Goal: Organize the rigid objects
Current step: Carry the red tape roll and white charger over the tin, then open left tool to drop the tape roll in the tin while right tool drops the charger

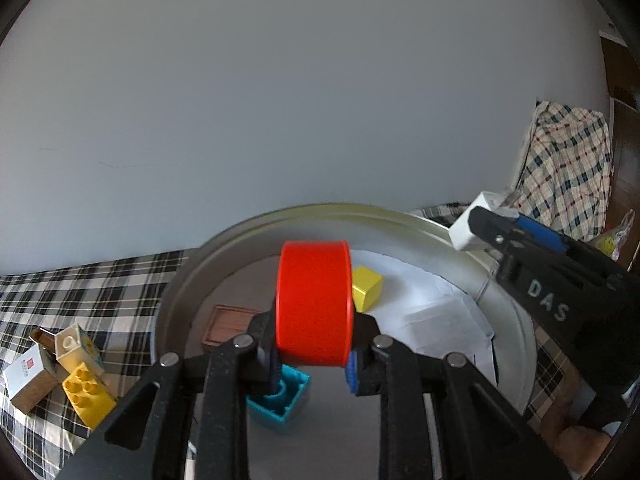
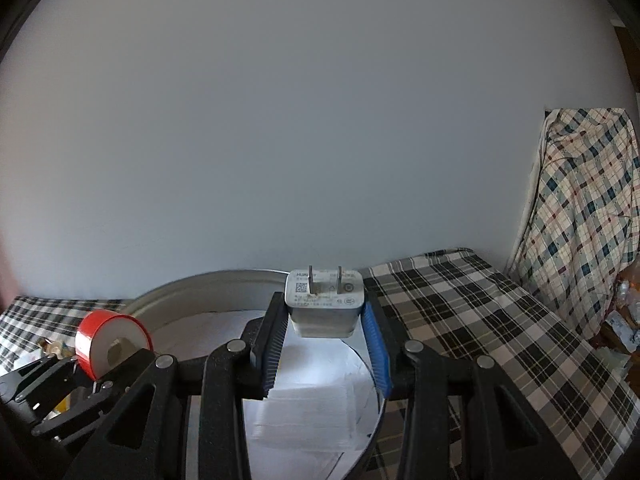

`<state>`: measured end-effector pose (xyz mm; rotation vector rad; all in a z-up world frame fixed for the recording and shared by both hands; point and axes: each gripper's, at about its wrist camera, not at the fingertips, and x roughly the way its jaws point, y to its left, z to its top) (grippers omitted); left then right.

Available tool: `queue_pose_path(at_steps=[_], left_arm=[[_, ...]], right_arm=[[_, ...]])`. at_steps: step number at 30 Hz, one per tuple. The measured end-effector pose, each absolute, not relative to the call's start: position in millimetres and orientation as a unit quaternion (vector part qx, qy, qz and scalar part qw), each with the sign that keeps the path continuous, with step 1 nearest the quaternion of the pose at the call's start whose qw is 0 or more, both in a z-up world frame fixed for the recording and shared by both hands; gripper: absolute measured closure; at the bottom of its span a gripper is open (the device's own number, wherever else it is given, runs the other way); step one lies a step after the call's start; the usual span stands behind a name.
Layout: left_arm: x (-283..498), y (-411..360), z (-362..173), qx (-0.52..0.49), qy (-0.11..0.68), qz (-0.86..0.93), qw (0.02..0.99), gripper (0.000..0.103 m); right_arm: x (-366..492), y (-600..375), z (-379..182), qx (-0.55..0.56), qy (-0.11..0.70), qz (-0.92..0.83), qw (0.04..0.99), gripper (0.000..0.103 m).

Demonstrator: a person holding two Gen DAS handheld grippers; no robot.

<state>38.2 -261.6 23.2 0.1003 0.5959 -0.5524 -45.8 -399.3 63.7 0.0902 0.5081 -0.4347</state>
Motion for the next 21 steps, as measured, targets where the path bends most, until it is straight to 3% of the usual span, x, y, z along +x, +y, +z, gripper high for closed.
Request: queue_pose_path(at_steps=[21], left_arm=[[38.7,-288.2,4.4,0.094,0.339,-0.267,0.897,0.081]], right_arm=[[-26.1,-404.9,39.8,0.068,0.317,-0.192,0.926,0.062]])
